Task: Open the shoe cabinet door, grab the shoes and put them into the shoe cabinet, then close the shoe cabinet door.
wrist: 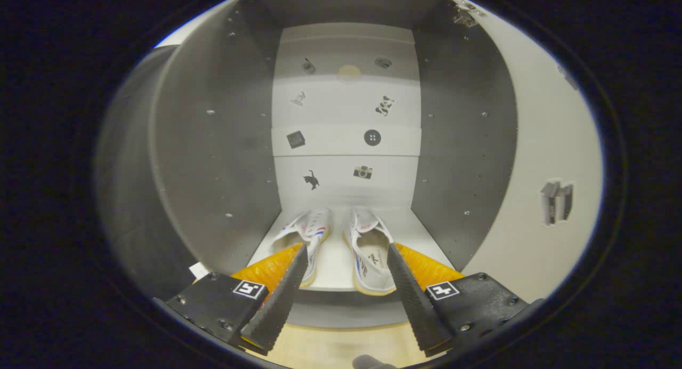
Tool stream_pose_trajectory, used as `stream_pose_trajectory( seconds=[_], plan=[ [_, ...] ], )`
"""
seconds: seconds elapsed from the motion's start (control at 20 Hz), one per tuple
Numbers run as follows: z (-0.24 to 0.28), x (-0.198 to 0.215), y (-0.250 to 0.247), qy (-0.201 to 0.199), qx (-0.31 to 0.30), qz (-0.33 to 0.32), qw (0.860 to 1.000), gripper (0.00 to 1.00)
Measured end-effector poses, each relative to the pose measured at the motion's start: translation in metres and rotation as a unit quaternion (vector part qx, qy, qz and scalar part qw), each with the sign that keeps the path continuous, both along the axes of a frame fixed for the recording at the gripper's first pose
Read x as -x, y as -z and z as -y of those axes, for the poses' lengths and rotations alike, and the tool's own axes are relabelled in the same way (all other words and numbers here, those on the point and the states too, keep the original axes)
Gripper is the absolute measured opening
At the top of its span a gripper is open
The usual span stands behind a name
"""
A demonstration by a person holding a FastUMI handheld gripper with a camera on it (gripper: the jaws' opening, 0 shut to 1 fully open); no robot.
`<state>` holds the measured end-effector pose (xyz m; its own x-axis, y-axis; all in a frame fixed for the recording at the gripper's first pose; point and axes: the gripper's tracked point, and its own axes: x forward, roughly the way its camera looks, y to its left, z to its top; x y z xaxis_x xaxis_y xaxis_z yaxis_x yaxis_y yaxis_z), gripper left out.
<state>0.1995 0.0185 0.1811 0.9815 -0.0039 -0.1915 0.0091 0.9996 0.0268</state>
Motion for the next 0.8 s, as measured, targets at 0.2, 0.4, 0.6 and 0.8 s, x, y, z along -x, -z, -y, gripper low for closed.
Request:
stream_pose_trajectory(
  seconds=[0.2, 0.4, 0.6, 0.8],
  plan=[
    [-0.011, 0.07, -0.008, -0.012, -0.002, 0.018, 1.0, 0.96],
    [-0.007, 0.149, -0.027, -0.014, -0.017, 0.048, 0.999, 0.97],
    [0.006, 0.225, -0.046, -0.013, -0.022, 0.081, 0.996, 0.99],
    [0.023, 0.293, -0.065, -0.017, -0.012, 0.112, 0.994, 0.99]
  ],
)
